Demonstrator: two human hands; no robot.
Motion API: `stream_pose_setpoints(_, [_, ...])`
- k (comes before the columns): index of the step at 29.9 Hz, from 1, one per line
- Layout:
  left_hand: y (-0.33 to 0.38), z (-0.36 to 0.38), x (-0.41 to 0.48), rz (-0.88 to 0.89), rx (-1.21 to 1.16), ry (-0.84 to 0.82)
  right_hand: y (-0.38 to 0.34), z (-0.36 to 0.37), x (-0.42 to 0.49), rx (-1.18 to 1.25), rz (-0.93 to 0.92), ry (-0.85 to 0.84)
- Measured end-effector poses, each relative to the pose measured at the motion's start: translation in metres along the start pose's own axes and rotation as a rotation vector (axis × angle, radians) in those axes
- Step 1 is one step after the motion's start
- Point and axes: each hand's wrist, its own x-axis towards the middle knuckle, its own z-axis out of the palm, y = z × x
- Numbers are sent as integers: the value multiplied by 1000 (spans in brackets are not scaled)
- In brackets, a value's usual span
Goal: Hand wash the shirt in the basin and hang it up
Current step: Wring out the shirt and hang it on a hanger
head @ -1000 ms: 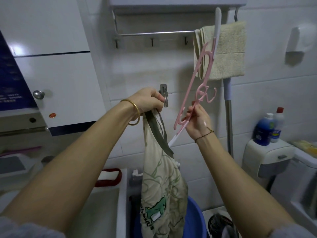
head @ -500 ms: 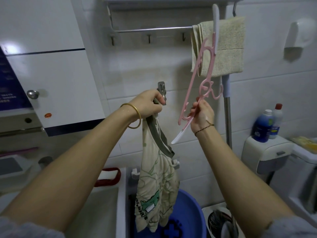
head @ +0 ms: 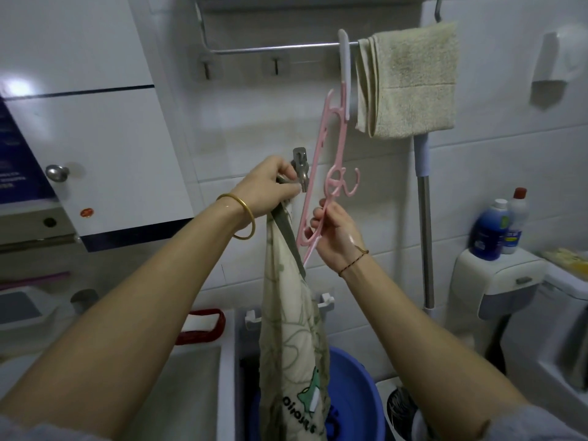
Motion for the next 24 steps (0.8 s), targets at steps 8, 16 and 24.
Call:
stream_pose_setpoints(8, [-12, -7, 4, -38, -84, 195, -7, -8, -10, -436, -8, -38])
stream_pose_setpoints(16, [-7, -10, 14, -122, -307, 275, 2, -23, -15, -583, 65, -119])
stream_pose_setpoints(24, [-8, -16, 20, -233, -578, 342, 7, -25, -17, -813, 9, -94])
